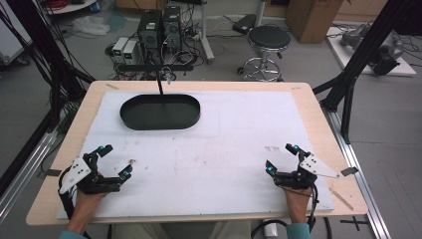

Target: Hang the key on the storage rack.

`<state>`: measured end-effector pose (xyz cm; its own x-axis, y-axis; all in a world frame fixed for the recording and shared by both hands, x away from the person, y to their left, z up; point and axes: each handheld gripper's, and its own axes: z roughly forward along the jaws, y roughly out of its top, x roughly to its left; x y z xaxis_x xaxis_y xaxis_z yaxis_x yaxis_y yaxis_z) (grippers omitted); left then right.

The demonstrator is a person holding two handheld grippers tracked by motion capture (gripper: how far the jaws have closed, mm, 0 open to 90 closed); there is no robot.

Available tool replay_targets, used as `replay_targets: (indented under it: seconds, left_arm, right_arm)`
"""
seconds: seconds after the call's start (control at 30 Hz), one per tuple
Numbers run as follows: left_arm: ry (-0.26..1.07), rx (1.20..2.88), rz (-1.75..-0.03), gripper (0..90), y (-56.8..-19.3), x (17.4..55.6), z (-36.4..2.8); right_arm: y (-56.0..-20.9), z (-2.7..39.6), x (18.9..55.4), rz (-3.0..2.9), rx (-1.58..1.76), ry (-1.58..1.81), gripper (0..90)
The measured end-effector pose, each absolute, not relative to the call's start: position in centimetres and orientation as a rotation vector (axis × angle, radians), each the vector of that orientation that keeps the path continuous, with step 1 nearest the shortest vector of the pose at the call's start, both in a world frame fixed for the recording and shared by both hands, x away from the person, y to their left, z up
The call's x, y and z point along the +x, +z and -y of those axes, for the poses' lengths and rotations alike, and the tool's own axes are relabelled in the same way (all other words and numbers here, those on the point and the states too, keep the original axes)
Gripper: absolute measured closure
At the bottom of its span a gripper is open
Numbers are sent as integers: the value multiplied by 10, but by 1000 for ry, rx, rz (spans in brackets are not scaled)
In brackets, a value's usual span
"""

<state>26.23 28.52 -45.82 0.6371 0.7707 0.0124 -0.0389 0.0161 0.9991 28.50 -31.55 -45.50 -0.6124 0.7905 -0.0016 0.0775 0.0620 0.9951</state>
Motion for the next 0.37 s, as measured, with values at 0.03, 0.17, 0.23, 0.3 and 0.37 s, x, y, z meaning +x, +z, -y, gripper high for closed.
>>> replay_targets:
  seconds: [0.03, 0.17, 0.23, 0.3, 0.37]
  left_arm:
    - [706, 1429, -664, 17, -458, 262, -285]
    - [707, 1427, -669, 17, -458, 262, -285]
    - [704, 1426, -671, 17, -458, 263, -285]
    - [704, 1424, -668, 17, -458, 262, -286]
    - [711, 1421, -663, 17, -459, 262, -285]
  right_arm:
    - [-455, 315, 285, -1772, 868, 1602, 25]
    - [-455, 315, 285, -1768, 863, 1598, 25]
    - [-455, 315, 285, -1767, 858, 1594, 25]
    - [-455, 315, 285, -1767, 864, 1597, 25]
    - [-455, 315, 285, -1764, 865, 1598, 25]
